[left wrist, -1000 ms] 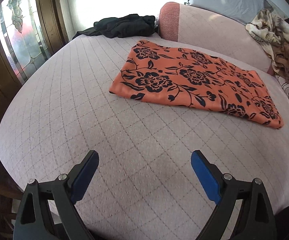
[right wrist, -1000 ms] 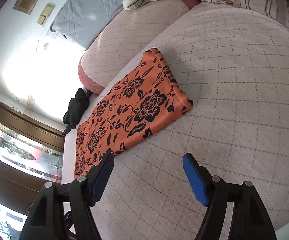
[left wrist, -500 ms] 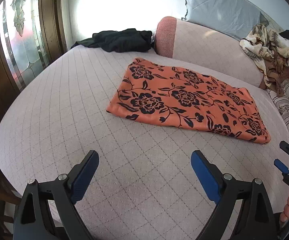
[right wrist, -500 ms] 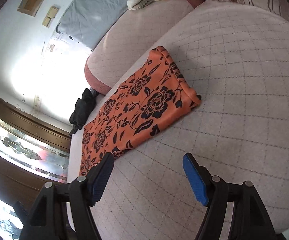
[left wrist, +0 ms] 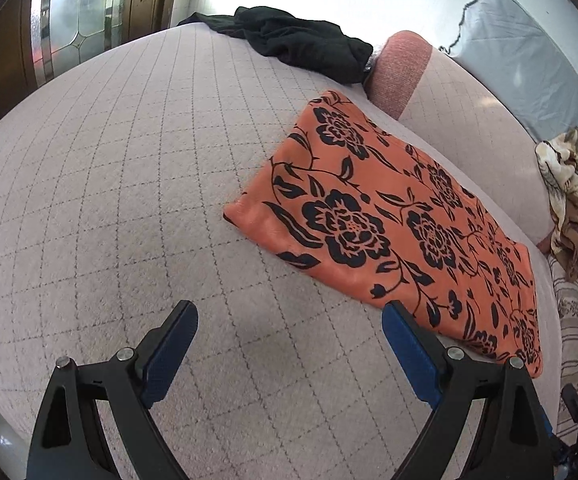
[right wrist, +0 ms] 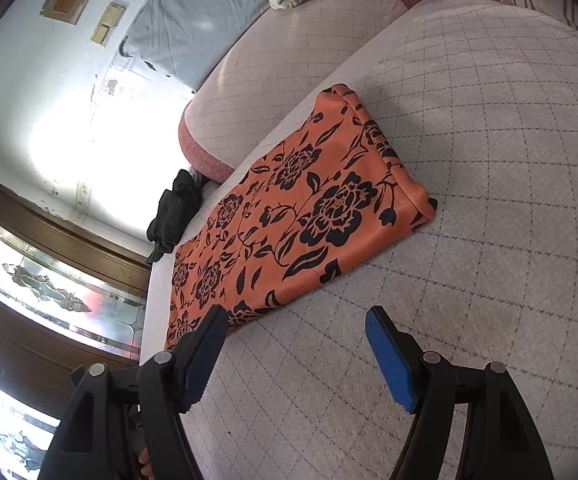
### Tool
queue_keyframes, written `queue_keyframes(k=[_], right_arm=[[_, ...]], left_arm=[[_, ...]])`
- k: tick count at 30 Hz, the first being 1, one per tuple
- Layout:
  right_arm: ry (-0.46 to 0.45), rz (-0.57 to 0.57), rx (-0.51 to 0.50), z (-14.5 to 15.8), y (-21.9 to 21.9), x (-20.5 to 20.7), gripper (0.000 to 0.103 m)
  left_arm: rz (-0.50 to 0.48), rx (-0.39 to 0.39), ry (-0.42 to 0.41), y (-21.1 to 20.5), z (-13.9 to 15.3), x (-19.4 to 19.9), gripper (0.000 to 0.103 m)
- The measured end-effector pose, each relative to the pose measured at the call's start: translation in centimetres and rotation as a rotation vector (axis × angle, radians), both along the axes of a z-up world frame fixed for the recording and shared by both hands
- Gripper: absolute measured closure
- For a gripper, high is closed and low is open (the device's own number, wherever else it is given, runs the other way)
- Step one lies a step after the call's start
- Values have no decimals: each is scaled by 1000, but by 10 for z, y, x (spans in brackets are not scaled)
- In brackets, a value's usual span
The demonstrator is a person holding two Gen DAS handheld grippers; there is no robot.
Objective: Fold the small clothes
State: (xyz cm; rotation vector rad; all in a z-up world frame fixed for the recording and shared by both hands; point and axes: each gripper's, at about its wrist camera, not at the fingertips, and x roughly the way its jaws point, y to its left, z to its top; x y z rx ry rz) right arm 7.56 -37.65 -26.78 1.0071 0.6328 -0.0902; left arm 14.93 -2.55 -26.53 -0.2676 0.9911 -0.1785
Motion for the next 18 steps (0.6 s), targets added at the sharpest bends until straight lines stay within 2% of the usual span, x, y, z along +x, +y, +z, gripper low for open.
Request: queue_keyframes(k=[4,7,10,13,15,17,18], right_arm=[[24,19,-16,-3,4,7,28],[51,24,-25,-6,5,12,28],[51,18,-24,-7,4,16,28],[60,7,22,-14,-3,20,28],[59,1,50,-17,-6,22,28],[60,4,87,-22,-9,26,28],[64,7,110,-26,-10,28,28]], left_arm=[[50,-42,61,10,-15,10,9],[71,-70,49,14,-10,16,9],[60,-135,68,14,-9,23,9],[64,-175,121,15,-18,30,9],[84,-195,114,16,-18,33,10],[86,-203,106,14,-17,38,16],[87,-198,107,13,-17,42,29]])
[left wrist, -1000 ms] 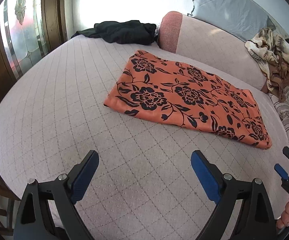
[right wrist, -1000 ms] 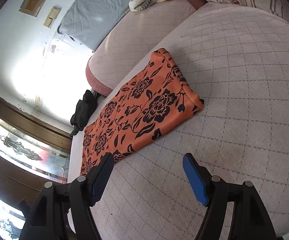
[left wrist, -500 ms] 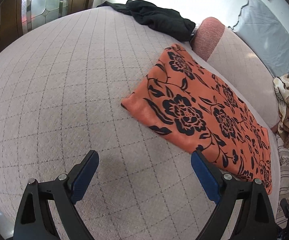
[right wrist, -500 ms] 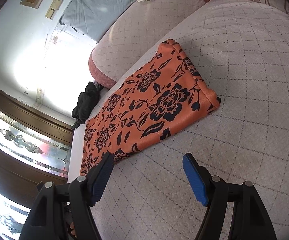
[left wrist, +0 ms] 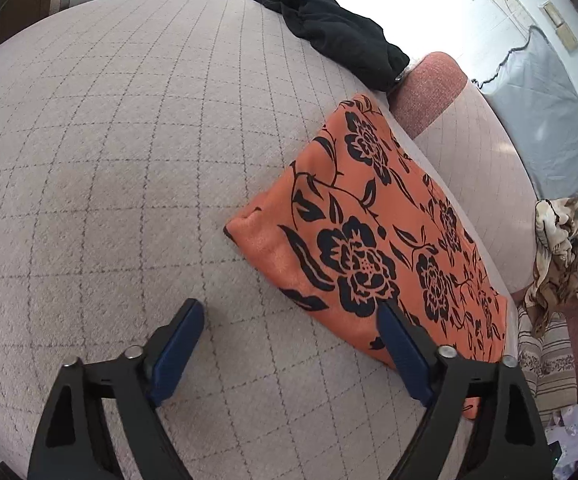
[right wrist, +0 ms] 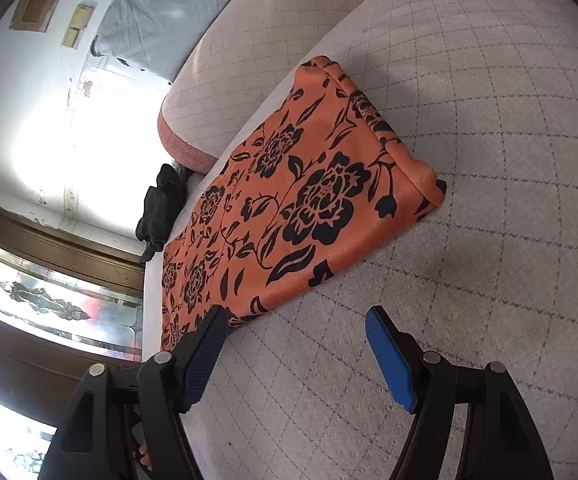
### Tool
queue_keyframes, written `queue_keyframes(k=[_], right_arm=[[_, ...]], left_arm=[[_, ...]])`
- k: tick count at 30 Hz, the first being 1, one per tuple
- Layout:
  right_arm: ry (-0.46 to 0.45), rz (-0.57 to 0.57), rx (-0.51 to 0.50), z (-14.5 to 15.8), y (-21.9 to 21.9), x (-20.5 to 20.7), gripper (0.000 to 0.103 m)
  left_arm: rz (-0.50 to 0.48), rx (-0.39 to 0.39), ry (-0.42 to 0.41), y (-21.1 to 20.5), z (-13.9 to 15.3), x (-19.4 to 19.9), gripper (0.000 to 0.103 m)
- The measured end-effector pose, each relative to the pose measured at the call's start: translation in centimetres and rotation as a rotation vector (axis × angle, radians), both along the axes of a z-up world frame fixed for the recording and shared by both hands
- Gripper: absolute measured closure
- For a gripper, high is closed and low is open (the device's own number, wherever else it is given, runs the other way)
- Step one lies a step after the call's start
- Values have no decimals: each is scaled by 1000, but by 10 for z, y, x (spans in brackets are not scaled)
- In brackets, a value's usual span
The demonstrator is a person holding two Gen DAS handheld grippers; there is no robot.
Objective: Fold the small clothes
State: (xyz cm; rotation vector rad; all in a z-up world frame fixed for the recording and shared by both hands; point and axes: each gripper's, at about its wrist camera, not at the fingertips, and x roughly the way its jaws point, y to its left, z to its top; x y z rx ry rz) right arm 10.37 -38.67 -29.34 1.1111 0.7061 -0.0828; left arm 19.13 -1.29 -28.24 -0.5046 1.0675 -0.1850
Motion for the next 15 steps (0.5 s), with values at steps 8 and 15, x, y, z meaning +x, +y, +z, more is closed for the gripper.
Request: queue_keyframes(k=[8,15], right_arm=[[30,-57,167,-30,-20,13,28],[-16,-130,227,-36,-42,37,28]], left_arm=[[6,-57,3,-17,-9,28,46],[34,-118,-16,-26,-10,50,28]])
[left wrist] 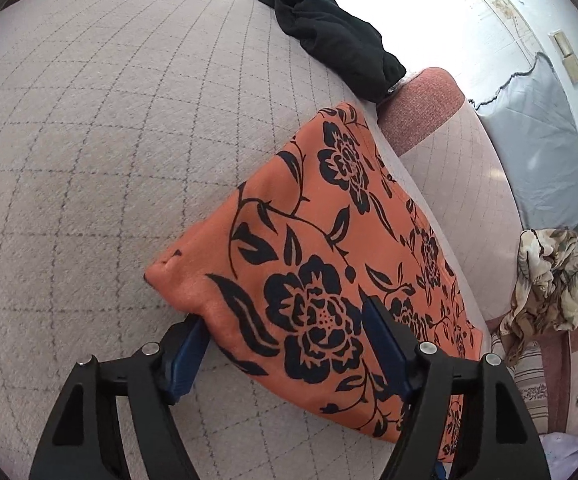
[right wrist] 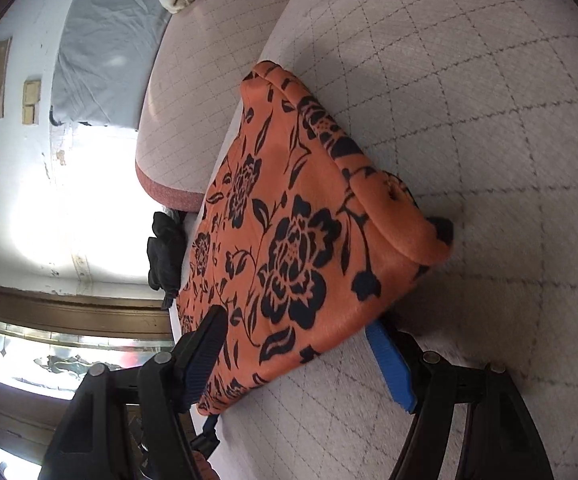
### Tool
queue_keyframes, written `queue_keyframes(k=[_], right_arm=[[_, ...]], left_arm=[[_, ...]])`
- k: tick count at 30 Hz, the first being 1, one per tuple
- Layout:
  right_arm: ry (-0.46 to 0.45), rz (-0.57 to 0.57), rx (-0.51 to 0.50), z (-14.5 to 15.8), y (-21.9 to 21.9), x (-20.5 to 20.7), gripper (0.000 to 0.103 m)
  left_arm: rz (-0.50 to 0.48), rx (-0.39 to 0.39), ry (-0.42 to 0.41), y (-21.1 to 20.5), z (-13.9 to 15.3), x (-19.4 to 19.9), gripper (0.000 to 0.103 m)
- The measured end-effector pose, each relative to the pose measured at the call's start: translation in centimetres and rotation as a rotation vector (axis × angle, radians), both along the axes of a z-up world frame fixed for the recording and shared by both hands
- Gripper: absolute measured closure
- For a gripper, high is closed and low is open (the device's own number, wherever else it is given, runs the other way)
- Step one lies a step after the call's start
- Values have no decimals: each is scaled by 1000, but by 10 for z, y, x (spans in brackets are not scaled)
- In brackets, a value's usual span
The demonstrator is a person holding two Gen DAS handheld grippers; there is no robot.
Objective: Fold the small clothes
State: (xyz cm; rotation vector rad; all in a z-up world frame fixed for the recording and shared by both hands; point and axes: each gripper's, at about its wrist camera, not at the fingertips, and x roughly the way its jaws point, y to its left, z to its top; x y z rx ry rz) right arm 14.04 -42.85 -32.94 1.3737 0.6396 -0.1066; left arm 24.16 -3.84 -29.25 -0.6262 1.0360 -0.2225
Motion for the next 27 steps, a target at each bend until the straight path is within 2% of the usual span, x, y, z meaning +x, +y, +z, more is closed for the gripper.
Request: queue_keyframes(k=[5,7,8,9,10,11,12,14,17,19,20,21,22,25,27], right_arm=[[-36,-50,-15,0,-12,30,28],[-50,-65,-36,1,-14,39,28],[-52,-68,-55,2,-14,43,29],[-53,-68,-79,4,-14,47,34],[-42,-59,-104,5,-12,53,46],[-13,-46,-133,5,-11,58,54],[24,-39,-157,4,-9,63,69],[35,-48,-155,2,-11,63,72],[35,-43,-151,1,-13,63,72],[37,-43,-157,0,-13,63,74],[40,-42,-166,1,-12,63,75],[44,-43,-181,3,-11,63,77],[45,-46,-202,5,-9,63,80],[28,-68,-276,20,-1,61,84],[7,-80,-345,34,6,57,85]], left_arm=[[-22,13,-24,-10,2,19,31],[-10,8,-27,-7,0,20,46],[-12,21,-27,-6,-1,19,59],[-11,42,-27,-6,-3,20,70],[-5,49,-32,-5,-4,20,72],[1,43,-36,-4,-5,19,72],[6,45,-39,-5,-5,19,72],[8,60,-45,-6,-6,19,69],[-17,58,-79,-14,-4,20,49],[-32,106,-90,-22,-2,23,49],[-31,109,-94,-23,-1,25,53],[-29,104,-93,-23,-1,27,76],[-23,106,-87,-20,-1,30,82],[-6,28,-77,-10,1,33,86],[-7,17,-105,-9,9,28,87]])
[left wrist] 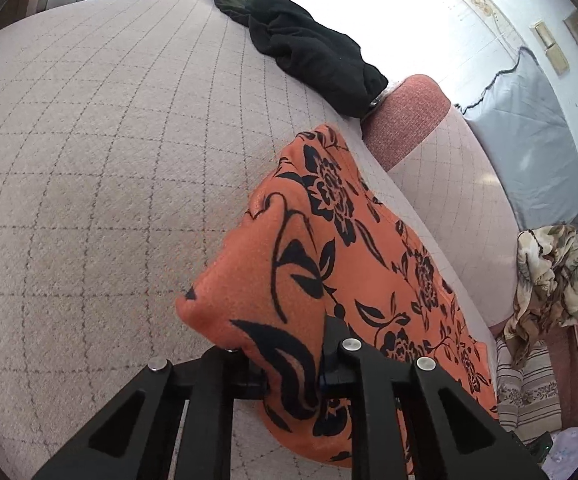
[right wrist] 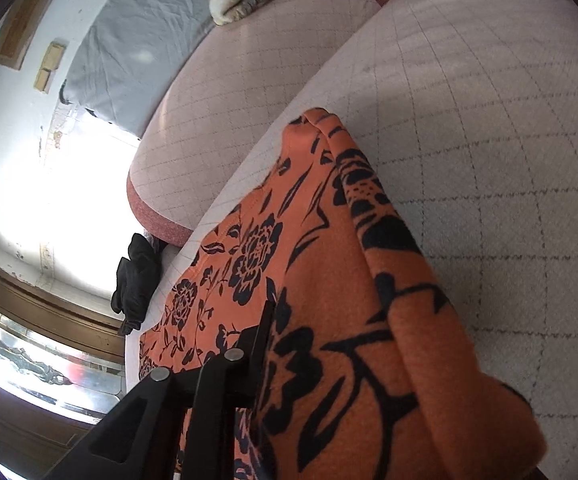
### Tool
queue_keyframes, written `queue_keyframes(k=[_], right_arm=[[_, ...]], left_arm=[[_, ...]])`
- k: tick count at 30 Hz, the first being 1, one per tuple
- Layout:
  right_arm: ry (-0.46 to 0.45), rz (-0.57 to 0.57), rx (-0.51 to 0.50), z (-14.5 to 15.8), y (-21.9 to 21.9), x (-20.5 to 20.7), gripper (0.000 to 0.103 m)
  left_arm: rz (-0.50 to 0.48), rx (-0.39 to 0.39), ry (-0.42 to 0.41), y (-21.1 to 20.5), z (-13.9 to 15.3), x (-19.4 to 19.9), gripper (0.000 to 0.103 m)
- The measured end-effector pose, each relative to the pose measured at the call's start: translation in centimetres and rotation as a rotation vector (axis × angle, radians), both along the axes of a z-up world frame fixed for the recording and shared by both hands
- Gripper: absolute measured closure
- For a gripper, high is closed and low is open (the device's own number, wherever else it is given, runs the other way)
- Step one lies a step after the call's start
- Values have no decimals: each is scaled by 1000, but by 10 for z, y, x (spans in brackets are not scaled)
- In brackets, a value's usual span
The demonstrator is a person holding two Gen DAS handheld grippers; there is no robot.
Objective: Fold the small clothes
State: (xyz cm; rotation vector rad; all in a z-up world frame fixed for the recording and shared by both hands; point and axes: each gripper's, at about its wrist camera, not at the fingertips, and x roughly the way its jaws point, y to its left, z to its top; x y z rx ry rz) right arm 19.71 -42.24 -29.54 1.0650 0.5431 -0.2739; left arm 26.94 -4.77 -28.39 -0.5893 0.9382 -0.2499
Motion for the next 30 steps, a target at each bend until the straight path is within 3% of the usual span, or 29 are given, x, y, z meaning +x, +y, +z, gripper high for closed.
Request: queue_keyframes(k=[5,11,14,17,19,21,23,24,26,28,30], right_arm=[[-19,-24,-143,27,18,-24,86],[-1,-85,-72,32,18,-82,86],[26,-92,6,21,18,-112,86],[149,-96,158,-6,8,-127,82],[134,-144,300,-21,-3,-141,73],[122,-221,352,-23,-16,-164,67],[127,-311,315,-16,-27,-188,62],[138,-369,265,-9,-33,-202,55],[137,-508,123,12,-37,-221,54],[95,-493,13,32,-39,-220,54],[73,-398,-75,45,-32,-192,54]], left_arm=[[-33,-1,-60,-2,23,-29,87],[-31,-30,-30,12,27,-70,87],[-36,3,19,17,14,-91,86],[-16,-17,121,30,-3,-95,84],[-12,-52,165,40,-6,-89,80],[-14,-82,164,51,-2,-87,78],[14,-41,123,59,9,-88,78],[37,-4,90,62,16,-88,78],[106,88,11,70,33,-90,78],[154,160,-74,73,47,-89,76],[135,200,-101,66,52,-85,75]])
